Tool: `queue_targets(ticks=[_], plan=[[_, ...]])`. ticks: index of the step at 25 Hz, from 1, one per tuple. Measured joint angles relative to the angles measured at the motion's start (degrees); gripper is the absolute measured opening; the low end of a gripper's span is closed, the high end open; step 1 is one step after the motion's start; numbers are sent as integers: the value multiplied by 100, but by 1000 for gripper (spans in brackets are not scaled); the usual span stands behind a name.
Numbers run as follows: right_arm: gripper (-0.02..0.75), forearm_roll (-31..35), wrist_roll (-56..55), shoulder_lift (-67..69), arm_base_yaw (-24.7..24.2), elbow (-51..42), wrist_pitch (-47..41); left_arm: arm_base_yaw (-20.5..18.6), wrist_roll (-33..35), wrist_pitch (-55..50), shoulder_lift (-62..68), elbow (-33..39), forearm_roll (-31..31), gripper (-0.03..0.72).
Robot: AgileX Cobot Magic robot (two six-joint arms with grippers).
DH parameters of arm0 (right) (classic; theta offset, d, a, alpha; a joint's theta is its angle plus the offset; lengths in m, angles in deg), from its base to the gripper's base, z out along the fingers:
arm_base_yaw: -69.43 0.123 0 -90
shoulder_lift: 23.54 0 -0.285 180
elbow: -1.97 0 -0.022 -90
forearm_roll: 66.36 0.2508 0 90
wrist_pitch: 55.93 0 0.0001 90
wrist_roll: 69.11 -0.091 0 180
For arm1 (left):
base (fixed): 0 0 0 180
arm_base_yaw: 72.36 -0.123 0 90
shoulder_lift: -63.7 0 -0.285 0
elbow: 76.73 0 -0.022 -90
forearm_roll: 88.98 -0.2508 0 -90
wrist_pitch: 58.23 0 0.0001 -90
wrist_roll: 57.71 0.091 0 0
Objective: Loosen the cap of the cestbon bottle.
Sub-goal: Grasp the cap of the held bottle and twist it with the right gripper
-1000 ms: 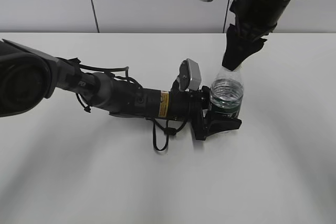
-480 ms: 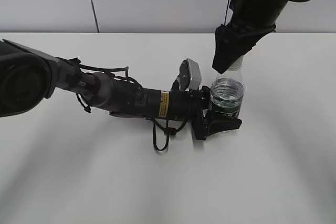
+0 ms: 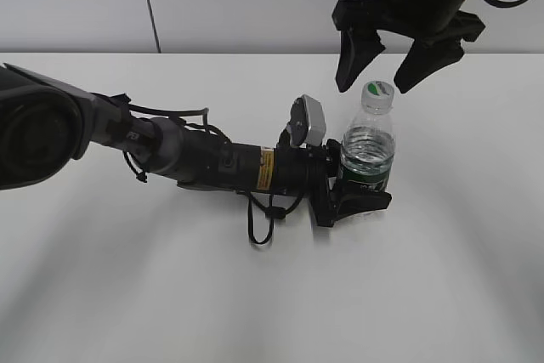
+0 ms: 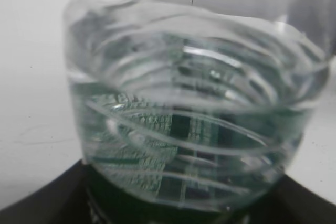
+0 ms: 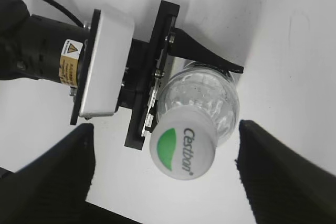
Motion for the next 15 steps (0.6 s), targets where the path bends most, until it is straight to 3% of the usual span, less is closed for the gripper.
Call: queue_targets(ticks=[15], plan=[[540, -267, -107, 207, 0, 0, -136, 1, -20, 0, 0, 0, 6, 503]])
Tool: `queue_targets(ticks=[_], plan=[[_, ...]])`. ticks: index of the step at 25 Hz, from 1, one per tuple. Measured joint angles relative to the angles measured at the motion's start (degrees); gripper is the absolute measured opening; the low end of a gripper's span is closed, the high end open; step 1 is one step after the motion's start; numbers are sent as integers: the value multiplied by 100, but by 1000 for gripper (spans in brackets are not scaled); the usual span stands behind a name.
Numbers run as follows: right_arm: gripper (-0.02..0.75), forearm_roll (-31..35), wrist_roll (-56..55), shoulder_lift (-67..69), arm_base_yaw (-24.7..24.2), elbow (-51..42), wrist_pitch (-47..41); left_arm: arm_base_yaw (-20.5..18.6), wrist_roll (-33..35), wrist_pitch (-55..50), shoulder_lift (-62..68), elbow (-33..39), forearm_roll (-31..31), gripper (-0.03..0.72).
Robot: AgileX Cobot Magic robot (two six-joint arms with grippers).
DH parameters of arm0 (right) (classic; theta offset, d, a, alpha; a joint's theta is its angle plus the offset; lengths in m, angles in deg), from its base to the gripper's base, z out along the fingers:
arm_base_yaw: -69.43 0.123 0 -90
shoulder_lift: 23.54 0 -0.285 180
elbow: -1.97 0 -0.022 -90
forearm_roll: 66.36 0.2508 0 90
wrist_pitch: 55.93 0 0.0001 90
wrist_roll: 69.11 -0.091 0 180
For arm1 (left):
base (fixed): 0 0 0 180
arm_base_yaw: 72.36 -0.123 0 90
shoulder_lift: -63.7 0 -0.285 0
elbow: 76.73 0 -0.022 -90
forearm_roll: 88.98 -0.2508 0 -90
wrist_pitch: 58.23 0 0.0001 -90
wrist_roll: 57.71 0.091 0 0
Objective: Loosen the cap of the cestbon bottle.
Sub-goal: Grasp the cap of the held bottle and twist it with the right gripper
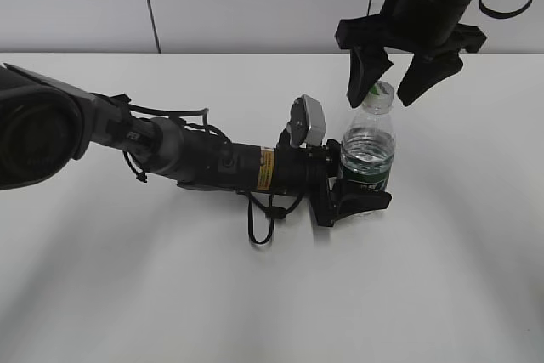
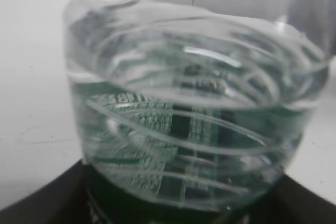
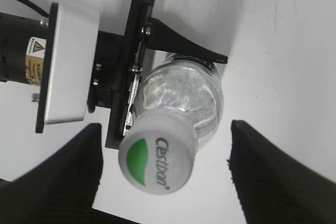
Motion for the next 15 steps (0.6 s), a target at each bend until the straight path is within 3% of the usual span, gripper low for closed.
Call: queue_targets(ticks=[5, 10, 15], plan=[[328, 11, 187, 0, 0, 0, -2, 5, -5, -9, 0, 0, 5, 503], [314, -14, 648, 0, 0, 13, -7, 5, -5, -15, 0, 0, 18, 503], [307, 2, 2350, 0, 0, 13, -7, 5, -5, -15, 0, 0, 18, 503]])
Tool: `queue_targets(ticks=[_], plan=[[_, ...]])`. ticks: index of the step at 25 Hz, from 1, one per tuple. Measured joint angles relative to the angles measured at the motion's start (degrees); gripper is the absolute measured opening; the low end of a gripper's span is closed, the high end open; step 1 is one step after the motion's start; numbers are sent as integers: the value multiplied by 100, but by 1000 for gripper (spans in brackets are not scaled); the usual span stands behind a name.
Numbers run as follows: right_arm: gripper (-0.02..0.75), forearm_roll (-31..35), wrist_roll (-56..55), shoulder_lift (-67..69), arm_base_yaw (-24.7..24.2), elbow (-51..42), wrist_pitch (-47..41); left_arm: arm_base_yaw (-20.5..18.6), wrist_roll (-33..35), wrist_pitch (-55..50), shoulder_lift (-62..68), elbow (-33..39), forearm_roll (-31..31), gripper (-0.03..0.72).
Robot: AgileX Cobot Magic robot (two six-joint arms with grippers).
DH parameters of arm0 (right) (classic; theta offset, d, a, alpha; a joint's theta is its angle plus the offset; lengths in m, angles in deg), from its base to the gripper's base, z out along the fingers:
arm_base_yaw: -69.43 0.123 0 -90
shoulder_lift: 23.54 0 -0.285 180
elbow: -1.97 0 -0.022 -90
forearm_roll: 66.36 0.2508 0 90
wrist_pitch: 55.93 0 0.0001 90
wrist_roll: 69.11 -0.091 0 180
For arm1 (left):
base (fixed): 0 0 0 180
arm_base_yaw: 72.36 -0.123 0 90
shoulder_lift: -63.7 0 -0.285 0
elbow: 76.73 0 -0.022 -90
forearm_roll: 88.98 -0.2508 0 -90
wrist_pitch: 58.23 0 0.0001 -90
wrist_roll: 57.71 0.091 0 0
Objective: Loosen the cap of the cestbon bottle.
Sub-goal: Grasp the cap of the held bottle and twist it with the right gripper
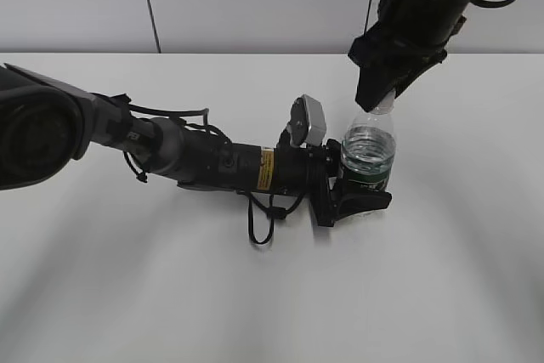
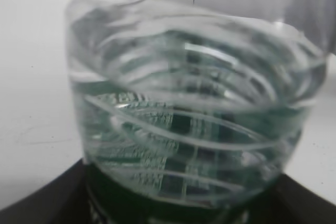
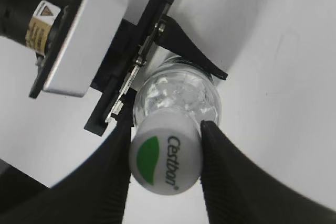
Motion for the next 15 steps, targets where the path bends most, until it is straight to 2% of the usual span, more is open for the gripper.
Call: queue_targets(ticks=[4, 7, 13, 15], plan=[[307, 26, 1695, 0, 0, 0, -5, 0, 23, 6, 0, 0, -5, 503], [306, 27, 2491, 0, 0, 0, 22, 0, 23, 1, 0, 0, -5, 503], [312, 42, 2651, 0, 0, 0, 33, 0, 23, 1, 0, 0, -5, 503], [354, 30, 2522, 5, 0, 0, 46, 0, 6, 1, 0, 0, 0, 503]])
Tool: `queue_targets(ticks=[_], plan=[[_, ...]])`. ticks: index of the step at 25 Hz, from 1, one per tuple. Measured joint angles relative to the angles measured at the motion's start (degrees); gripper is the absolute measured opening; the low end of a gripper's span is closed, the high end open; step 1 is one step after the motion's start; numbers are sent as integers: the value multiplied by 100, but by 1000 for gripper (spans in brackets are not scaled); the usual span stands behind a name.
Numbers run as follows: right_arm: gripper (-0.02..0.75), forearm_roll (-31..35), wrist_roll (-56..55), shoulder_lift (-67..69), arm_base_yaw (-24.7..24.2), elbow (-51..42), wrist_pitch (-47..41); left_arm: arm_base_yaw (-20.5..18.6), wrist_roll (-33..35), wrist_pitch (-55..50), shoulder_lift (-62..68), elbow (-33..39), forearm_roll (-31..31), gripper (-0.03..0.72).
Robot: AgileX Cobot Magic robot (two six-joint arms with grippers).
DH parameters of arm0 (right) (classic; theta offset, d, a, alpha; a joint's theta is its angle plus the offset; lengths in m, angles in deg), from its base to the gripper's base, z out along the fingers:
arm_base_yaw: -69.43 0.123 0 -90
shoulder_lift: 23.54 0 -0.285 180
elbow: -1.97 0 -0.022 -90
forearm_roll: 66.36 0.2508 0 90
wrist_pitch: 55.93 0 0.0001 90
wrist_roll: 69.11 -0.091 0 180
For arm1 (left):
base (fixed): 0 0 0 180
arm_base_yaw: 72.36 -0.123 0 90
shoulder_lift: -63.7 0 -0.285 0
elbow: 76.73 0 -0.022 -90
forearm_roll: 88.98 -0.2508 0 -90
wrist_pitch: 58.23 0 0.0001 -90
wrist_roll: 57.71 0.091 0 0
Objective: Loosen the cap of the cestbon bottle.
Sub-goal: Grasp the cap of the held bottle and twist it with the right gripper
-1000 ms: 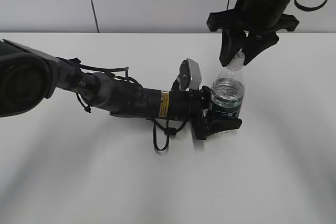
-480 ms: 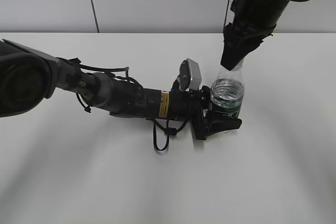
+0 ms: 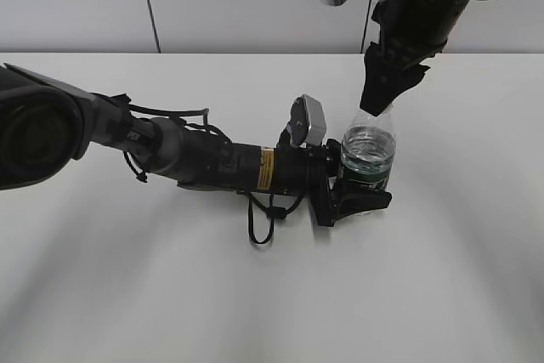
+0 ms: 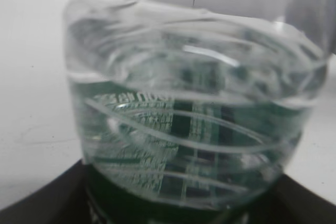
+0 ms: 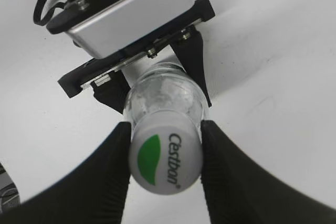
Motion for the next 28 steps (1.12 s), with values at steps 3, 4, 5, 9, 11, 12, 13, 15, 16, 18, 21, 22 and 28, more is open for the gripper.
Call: queue_targets(ticks=[3, 4, 5, 9, 11, 12, 13, 15, 16, 18, 21, 22, 28], plan=[[459, -13, -307, 0, 0, 0, 14, 0, -4, 0, 0, 0, 0, 502], [480, -18, -406, 0, 0, 0, 14, 0, -4, 0, 0, 0, 0, 502], [498, -18, -527, 0, 0, 0, 14, 0, -4, 0, 0, 0, 0, 502], [518, -18, -1182, 0, 0, 0, 18, 0, -4, 0, 0, 0, 0, 502], [520, 12, -1665, 0, 0, 0, 24, 0, -4, 0, 0, 0, 0, 502], [521, 42, -1947, 0, 0, 0, 24, 0, -4, 0, 0, 0, 0, 502], [522, 93, -2222, -11, 0, 0, 40, 0, -6, 0, 0, 0, 0, 502], [523, 198, -2727, -42, 0, 0, 63, 0, -6, 0, 0, 0, 0, 502], [524, 237, -3009, -61, 0, 0, 69, 0, -6, 0, 0, 0, 0, 502], [524, 284, -3580, -87, 0, 0, 85, 0, -11, 0, 0, 0, 4, 502], [524, 297, -4435, -102, 0, 0, 122, 0, -17, 0, 0, 0, 4, 502], [524, 301, -4625, -102, 0, 0, 128, 0, -19, 0, 0, 0, 4, 502], [524, 277, -4878, -102, 0, 0, 140, 0, -24, 0, 0, 0, 4, 502]])
